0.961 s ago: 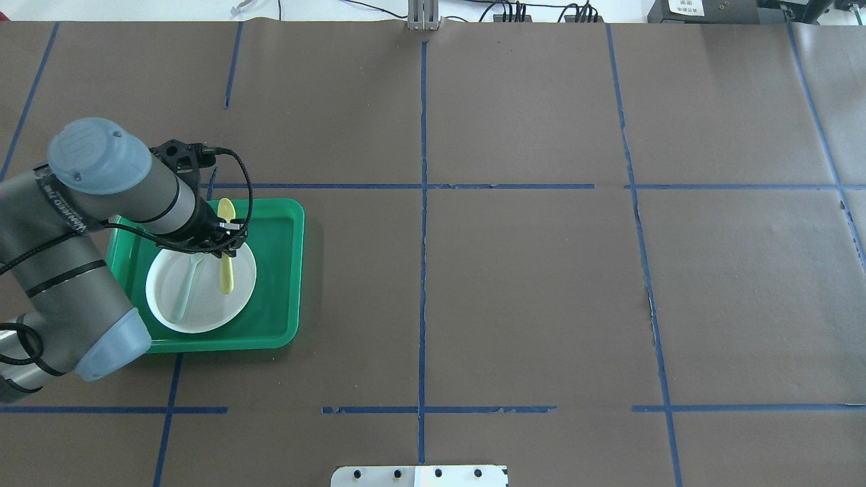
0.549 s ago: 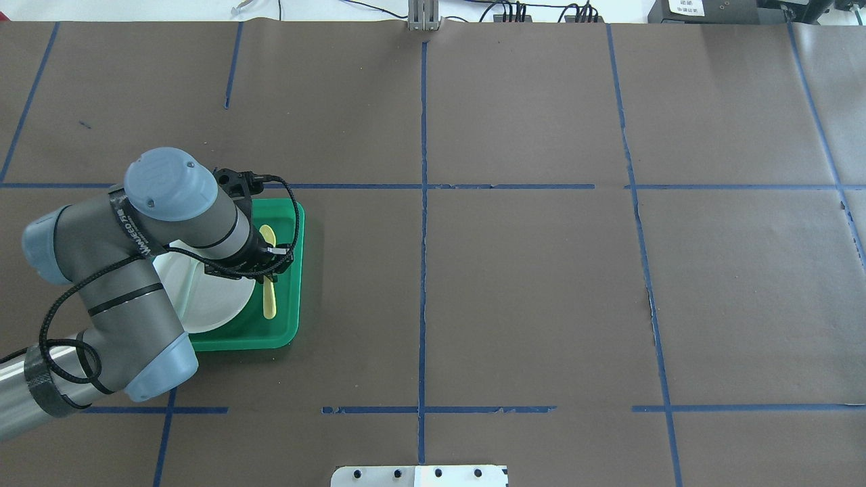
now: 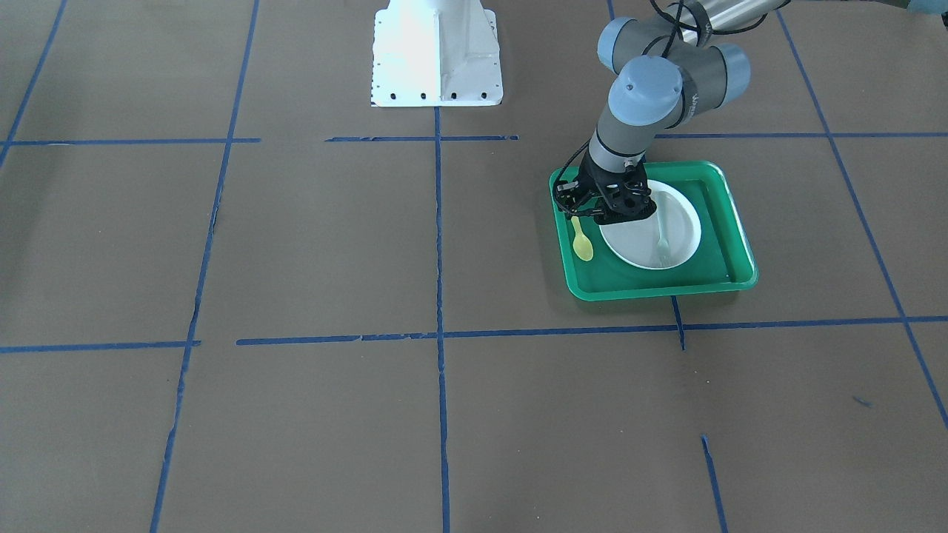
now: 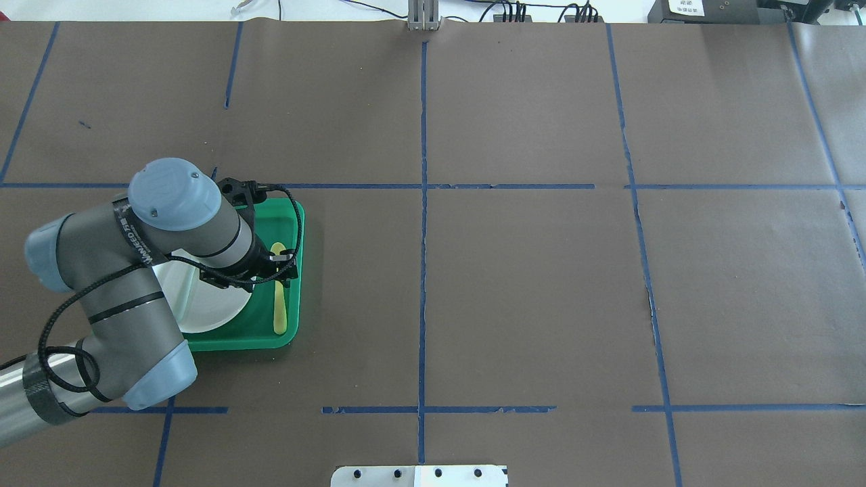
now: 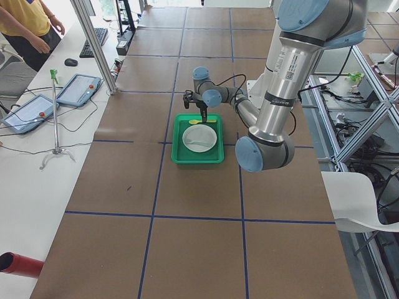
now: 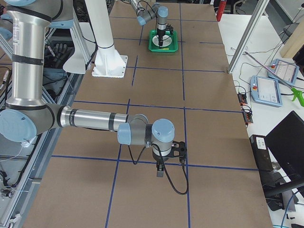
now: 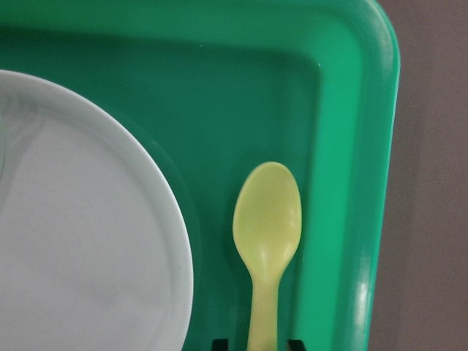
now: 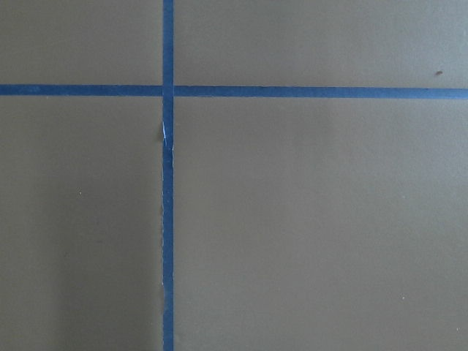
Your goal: Place spoon
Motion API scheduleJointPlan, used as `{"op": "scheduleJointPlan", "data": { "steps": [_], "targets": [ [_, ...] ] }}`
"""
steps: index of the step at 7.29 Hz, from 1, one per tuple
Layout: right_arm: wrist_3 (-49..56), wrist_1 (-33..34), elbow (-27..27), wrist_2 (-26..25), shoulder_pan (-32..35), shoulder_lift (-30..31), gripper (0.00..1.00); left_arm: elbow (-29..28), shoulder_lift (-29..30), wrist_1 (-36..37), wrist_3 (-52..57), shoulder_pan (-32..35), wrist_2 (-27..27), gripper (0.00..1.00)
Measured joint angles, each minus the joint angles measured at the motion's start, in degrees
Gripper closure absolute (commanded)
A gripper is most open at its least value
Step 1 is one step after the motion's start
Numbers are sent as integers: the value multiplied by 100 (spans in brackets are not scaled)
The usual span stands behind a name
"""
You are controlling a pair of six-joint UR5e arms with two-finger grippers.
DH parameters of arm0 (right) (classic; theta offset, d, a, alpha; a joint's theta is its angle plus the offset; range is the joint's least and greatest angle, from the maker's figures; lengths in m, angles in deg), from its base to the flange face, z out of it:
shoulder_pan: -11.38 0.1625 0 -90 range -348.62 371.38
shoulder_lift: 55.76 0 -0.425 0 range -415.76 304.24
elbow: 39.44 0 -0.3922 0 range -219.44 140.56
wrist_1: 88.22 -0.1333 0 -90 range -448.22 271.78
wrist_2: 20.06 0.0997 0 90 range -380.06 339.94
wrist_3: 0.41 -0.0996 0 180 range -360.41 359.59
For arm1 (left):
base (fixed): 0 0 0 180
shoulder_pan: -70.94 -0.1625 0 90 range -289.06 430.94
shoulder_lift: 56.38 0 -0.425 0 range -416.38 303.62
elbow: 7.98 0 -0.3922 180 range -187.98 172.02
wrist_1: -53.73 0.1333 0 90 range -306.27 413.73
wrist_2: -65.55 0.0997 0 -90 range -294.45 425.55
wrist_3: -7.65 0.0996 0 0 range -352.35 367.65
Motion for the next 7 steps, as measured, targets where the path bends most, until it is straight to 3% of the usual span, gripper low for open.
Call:
{"op": "scheduleJointPlan", "data": {
  "steps": [2, 4, 7],
  "targets": [
    [-2, 1, 0, 0, 0, 0, 0, 490, -384, 174, 976, 683, -41, 0],
    [-2, 1, 0, 0, 0, 0, 0, 846, -982, 506, 2785, 1888, -190, 0],
    [-2, 1, 0, 0, 0, 0, 0, 519, -1782, 1046, 6195, 4094, -726, 0]
  ]
}}
